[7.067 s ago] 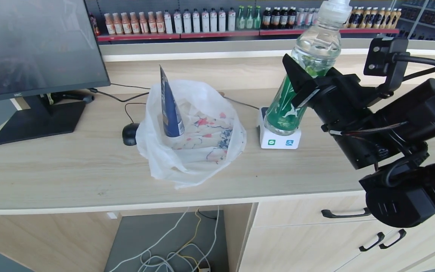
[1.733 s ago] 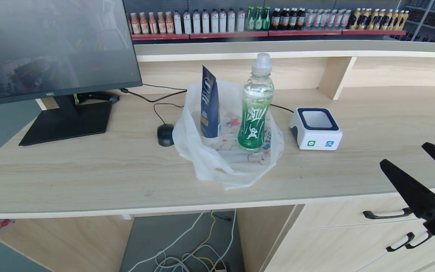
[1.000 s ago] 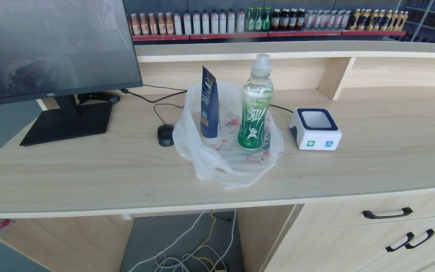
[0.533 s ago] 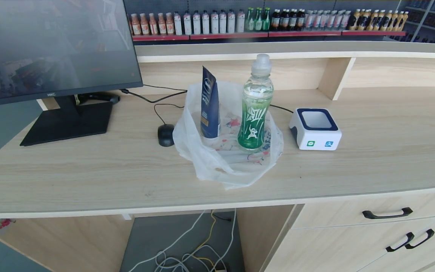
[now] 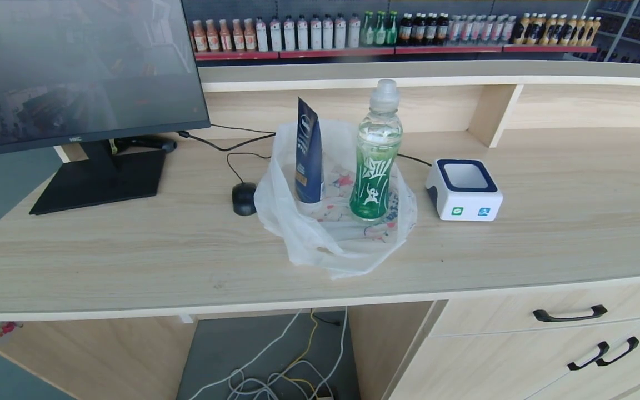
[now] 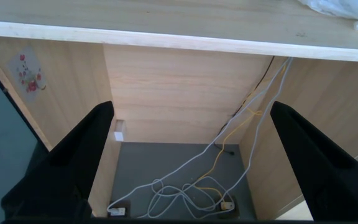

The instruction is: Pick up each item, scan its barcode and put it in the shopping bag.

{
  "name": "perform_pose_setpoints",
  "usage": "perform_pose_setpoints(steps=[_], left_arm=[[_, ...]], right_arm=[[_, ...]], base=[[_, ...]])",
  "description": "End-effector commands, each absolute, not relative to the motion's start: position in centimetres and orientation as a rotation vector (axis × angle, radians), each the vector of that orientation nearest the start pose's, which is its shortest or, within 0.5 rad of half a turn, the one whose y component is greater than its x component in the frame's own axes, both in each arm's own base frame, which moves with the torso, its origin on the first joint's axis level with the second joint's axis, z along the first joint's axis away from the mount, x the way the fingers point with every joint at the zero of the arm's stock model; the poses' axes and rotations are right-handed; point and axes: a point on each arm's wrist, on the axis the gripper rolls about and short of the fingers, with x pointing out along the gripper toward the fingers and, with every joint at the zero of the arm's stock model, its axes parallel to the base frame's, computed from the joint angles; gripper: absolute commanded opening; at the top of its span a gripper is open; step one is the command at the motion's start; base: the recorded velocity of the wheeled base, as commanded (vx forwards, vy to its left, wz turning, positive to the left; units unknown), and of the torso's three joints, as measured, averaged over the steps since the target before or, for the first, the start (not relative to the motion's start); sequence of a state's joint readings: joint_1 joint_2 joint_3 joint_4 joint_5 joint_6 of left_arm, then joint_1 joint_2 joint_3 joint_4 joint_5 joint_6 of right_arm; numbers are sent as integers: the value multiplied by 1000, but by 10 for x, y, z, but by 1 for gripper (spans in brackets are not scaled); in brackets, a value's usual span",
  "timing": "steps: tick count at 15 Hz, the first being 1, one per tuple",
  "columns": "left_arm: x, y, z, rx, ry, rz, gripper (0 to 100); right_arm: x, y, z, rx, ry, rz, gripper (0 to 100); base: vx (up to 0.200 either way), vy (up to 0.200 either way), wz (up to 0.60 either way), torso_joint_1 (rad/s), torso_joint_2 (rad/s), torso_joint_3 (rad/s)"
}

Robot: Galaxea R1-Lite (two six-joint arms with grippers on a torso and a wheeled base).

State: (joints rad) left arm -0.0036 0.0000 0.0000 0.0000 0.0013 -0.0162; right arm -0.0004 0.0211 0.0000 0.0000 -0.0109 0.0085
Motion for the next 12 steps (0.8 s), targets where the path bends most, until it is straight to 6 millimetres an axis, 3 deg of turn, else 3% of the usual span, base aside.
perform_pose_setpoints(steps=[1,2,8,12], left_arm=[[-23,0,76,-17,2,-2,100],[-23,0,76,-15,2,-2,100],[-23,0,75,-17,0,-2,100],[-23,0,75,-20,0,-2,100]], right_arm=[[-23,0,76,8,1,-14,100],[-23,0,76,5,2,-12,100],[-23,0,76,5,2,-12,100],[-23,0,76,5,2,-12,100]], base=[[-200,0,0,2,7,-2],[-200,0,0,17,-2,-2],[0,0,0,0,0,0],[0,-200,0,-1,2,4]])
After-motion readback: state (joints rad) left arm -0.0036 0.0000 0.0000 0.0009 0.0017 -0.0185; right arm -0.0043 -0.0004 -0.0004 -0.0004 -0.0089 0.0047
